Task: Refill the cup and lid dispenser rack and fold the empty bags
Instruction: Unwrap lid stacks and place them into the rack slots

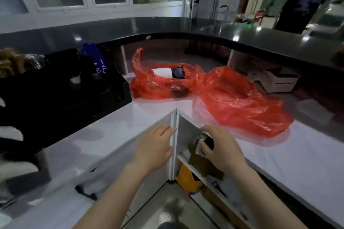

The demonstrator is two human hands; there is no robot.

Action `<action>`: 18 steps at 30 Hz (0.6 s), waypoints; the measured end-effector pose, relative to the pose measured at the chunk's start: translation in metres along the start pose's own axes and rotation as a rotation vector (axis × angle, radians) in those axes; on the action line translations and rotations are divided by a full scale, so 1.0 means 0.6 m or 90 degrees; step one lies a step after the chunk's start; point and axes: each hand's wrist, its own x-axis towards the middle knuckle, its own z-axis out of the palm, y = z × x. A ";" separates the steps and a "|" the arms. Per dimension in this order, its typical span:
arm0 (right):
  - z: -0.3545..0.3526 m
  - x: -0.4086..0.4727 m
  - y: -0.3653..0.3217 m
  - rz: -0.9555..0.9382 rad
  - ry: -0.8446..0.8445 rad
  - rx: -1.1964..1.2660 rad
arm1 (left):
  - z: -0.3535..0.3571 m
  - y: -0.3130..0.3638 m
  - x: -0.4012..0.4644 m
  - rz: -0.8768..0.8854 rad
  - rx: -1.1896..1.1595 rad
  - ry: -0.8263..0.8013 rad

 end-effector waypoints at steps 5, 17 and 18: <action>0.006 0.152 0.051 -0.002 0.011 -0.031 | 0.026 -0.052 0.149 -0.036 -0.054 0.025; 0.021 0.409 0.101 -0.011 0.058 0.055 | 0.028 -0.162 0.350 -0.134 -0.176 0.081; 0.022 0.432 0.099 -0.015 0.055 0.056 | 0.025 -0.174 0.360 -0.140 -0.171 0.090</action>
